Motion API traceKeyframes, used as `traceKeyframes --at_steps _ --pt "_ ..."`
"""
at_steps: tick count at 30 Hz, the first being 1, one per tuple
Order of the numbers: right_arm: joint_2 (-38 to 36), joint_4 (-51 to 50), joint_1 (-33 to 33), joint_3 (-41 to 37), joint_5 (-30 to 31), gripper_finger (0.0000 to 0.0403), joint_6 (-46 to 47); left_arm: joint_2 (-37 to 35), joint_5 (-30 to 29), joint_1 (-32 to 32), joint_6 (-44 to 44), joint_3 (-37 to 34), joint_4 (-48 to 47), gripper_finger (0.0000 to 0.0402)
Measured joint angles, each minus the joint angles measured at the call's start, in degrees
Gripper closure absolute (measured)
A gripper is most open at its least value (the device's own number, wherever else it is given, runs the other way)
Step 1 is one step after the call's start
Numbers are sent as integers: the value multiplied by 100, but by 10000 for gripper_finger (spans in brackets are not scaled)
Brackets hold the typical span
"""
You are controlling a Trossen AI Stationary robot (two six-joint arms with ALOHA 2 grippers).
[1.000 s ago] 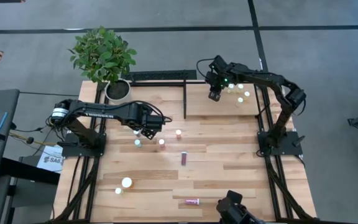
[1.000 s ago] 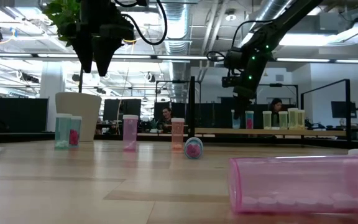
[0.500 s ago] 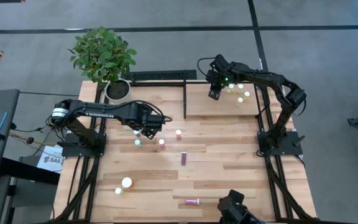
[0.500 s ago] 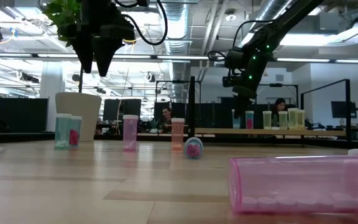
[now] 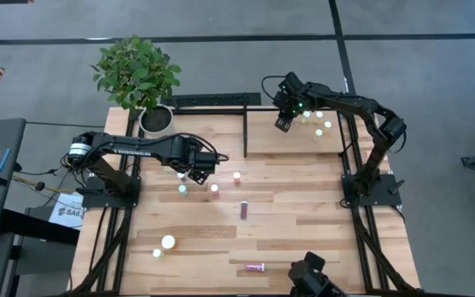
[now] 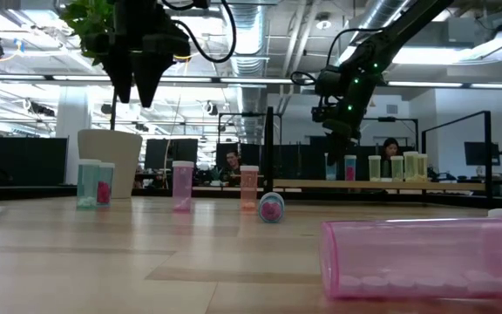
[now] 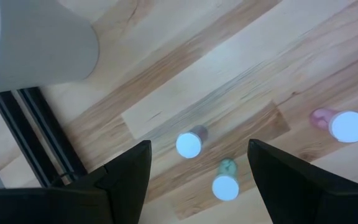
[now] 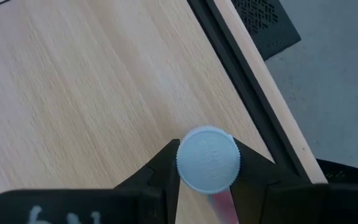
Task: Pick and place medicine bottles onto shelf by color
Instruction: Put the blue pill bottle on the shelf
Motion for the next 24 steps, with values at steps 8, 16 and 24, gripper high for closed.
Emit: traceKeyframes --at_steps 8,16,24 --pt "0 16 15 0 2 274 -111 0 -2 1 0 0 30 148" --pt "0 8 24 0 0 274 -628 0 -2 0 0 0 28 148" --pt "0 12 61 0 -19 274 -1037 0 -4 0 7 0 28 148"
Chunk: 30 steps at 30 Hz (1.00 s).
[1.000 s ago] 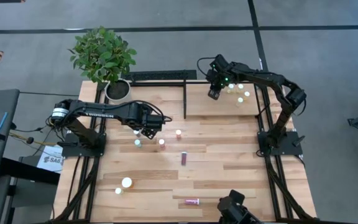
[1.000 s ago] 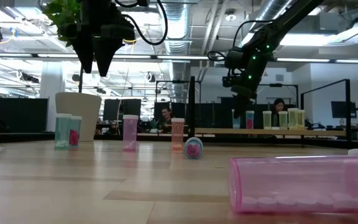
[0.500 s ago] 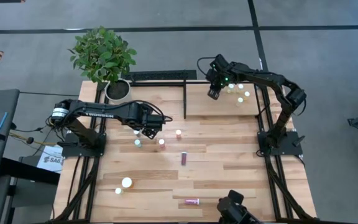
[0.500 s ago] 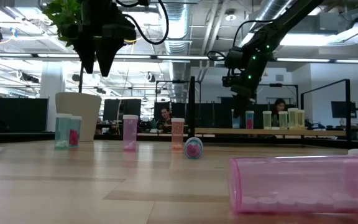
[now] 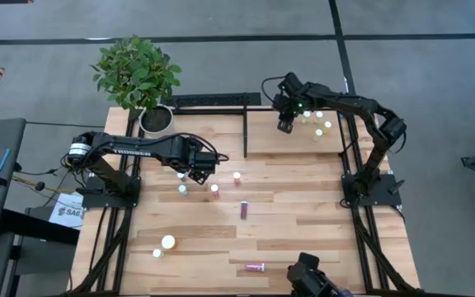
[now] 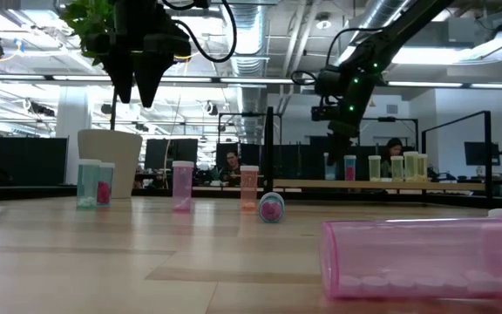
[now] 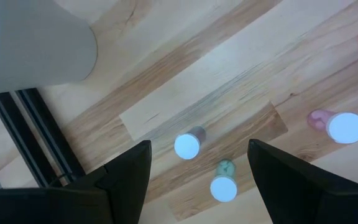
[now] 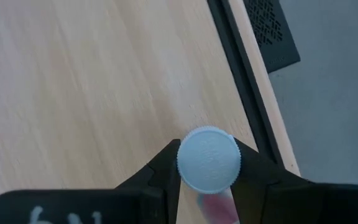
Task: Pick and place medicine bottles onto shelf by color
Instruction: Put the blue pill bottle on the shelf
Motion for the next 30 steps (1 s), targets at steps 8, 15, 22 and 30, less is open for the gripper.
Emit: traceKeyframes --at_steps 8,15,22,30 --pt "0 17 10 0 -29 274 -203 0 0 2 6 0 0 148" --pt "0 20 11 0 -205 274 -359 0 0 2 4 0 0 148" --pt "0 40 11 0 -276 274 -533 0 2 1 2 0 3 148" --pt "0 44 11 0 -294 274 -813 0 4 2 0 0 24 148"
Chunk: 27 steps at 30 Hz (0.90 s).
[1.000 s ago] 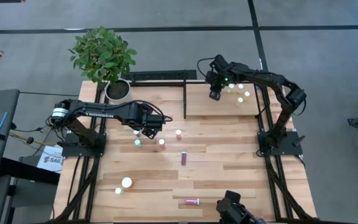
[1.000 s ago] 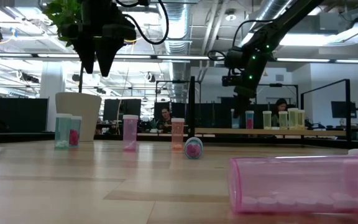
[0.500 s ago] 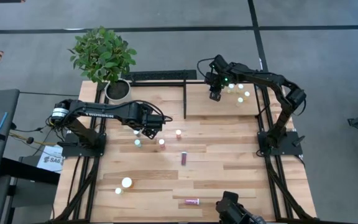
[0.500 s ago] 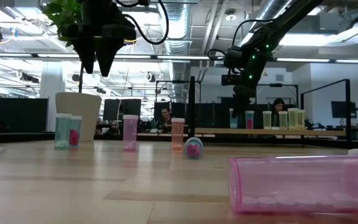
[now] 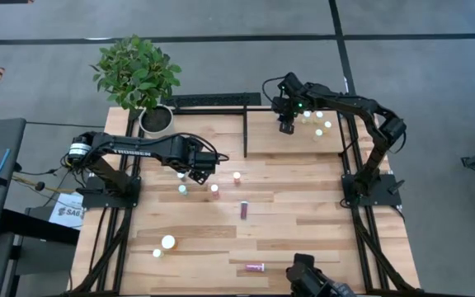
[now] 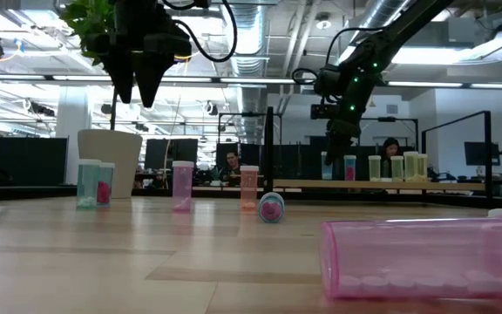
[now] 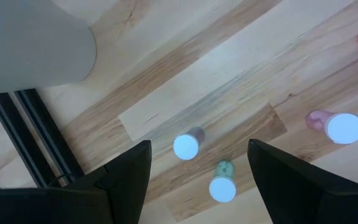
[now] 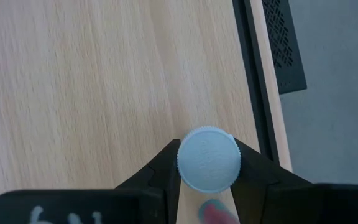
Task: Pick and place medicine bottles onto shelf by color
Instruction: Put the blue pill bottle on the shelf
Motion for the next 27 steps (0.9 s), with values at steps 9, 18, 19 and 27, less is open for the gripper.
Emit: traceKeyframes --at_steps 9,18,19,27 --pt "0 -2 0 0 -2 274 -166 0 2 -1 -42 0 23 148" --pt "0 -4 -26 0 -160 274 -298 0 4 -2 -92 0 35 148" --pt "0 -5 -26 0 -166 274 -298 0 6 -2 -92 0 48 148" --pt "2 -7 -13 0 -170 274 -298 0 40 -2 -94 0 202 148"
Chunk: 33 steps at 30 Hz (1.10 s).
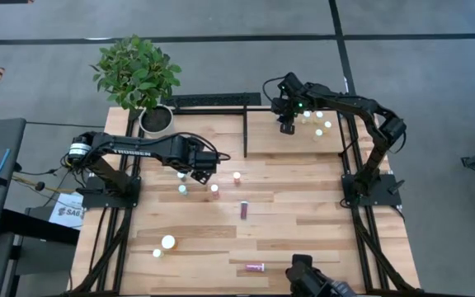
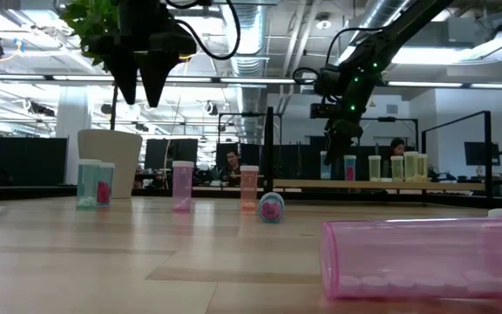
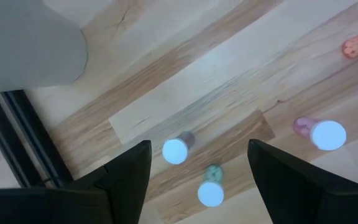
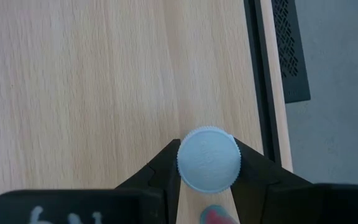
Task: Pick and place medicine bottles onto shelf by color
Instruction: Put the blue pill bottle on the shelf
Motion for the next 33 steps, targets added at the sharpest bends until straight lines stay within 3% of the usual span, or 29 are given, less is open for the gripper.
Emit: traceKeyframes --at_steps 33 --pt "246 374 36 4 -105 274 145 -2 121 0 -140 0 225 148"
